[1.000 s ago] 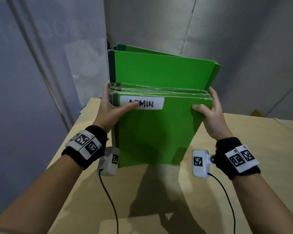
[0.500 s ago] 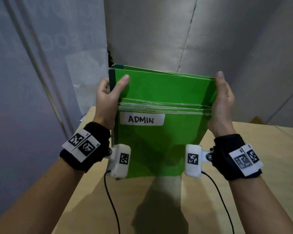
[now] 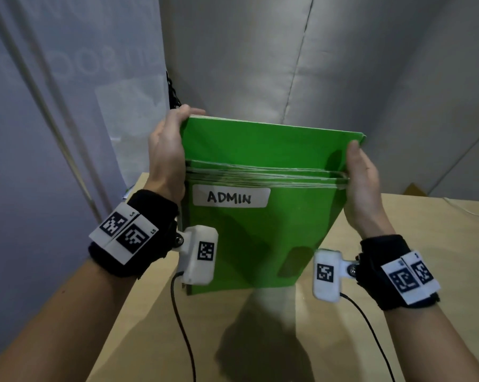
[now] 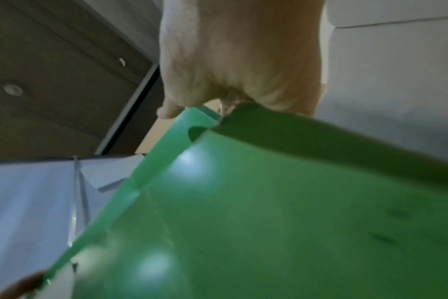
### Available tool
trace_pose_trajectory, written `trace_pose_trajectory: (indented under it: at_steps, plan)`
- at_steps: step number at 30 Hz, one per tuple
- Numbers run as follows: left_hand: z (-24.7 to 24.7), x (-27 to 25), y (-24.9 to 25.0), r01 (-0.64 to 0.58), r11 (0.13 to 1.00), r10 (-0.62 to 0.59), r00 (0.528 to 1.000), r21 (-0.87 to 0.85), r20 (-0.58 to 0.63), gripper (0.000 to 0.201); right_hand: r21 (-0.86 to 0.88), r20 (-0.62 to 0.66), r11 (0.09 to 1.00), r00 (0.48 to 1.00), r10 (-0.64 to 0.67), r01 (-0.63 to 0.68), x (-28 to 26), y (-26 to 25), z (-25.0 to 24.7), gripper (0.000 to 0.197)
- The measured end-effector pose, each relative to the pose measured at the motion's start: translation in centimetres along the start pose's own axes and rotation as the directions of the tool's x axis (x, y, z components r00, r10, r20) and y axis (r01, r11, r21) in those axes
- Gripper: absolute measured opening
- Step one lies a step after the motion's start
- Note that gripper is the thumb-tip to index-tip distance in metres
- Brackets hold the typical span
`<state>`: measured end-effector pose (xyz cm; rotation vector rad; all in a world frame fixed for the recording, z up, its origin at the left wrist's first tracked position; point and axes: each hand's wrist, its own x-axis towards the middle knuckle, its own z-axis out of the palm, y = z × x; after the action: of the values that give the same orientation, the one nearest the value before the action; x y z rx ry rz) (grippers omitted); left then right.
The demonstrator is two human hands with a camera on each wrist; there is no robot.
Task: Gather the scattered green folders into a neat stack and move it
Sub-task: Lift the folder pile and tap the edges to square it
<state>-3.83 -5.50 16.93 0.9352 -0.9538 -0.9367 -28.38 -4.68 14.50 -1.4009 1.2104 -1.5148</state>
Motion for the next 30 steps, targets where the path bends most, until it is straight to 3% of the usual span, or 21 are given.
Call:
trace_pose_trajectory:
  at_steps: [2, 4, 6, 9, 11, 14, 17, 21, 24, 27, 30]
  plan:
    - [-0.7, -0.3, -0.6, 0.034, 0.999, -0.033, 0.994, -0.007, 0.104, 0.062, -0.049, 0.003, 0.999, 1.000, 0.023, -0.023, -1.0, 1.6, -0.1, 0.127]
    - [-1.8, -1.4, -2.2, 0.088, 0.995, -0.094, 0.977, 0.038, 0.190, 0.076, -0.044, 0.039, 0.995, 0.995, 0.091, -0.090, -1.7, 3.6, -0.3, 0.141]
    - [-2.8, -2.9, -3.9, 0.139, 0.987, -0.152, 0.967, 0.074, 0.206, 0.077, 0.001, 0.076, 0.988, 0.985, 0.155, -0.156, -2.3, 5.4, -0.7, 0.136]
    - [-3.4, -3.9, -4.5, 0.182, 0.981, -0.193, 0.958, 0.071, 0.212, 0.043, 0.024, 0.141, 0.982, 0.973, 0.181, -0.186, -3.1, 7.2, -1.2, 0.109]
    - [-3.4, -3.4, -3.7, 0.249, 0.966, -0.259, 0.941, 0.075, 0.219, 0.027, 0.021, 0.166, 0.981, 0.969, 0.185, -0.191, -3.3, 7.7, -1.4, 0.110]
    - [-2.9, -2.3, -2.7, 0.313, 0.949, -0.316, 0.932, 0.042, 0.177, 0.022, 0.048, 0.141, 0.984, 0.977, 0.161, -0.169, -3.4, 7.5, -1.3, 0.121]
    - [-2.5, -1.6, -2.6, 0.316, 0.949, -0.312, 0.944, -0.024, 0.104, 0.023, 0.131, 0.092, 0.978, 0.985, 0.148, -0.160, -3.0, 6.3, -0.9, 0.116]
    - [-2.6, -1.6, -2.9, 0.297, 0.954, -0.290, 0.949, -0.043, 0.125, 0.029, 0.189, -0.056, 0.965, 0.979, 0.195, -0.181, -1.3, 5.0, -0.5, 0.117]
    - [-2.6, -2.5, -3.6, 0.256, 0.966, -0.248, 0.954, -0.033, 0.169, 0.045, 0.245, -0.094, 0.945, 0.965, 0.245, -0.216, 0.2, 5.0, -0.4, 0.086]
    - [-3.0, -3.1, -4.3, 0.206, 0.973, -0.174, 0.948, -0.099, 0.268, 0.066, 0.267, -0.090, 0.915, 0.937, 0.337, -0.304, 1.2, 4.3, -0.5, 0.019]
    - [-4.0, -3.0, -5.3, 0.170, 0.975, -0.107, 0.922, -0.141, 0.371, 0.102, 0.319, -0.074, 0.899, 0.938, 0.339, -0.300, 1.8, 4.2, -0.9, 0.020]
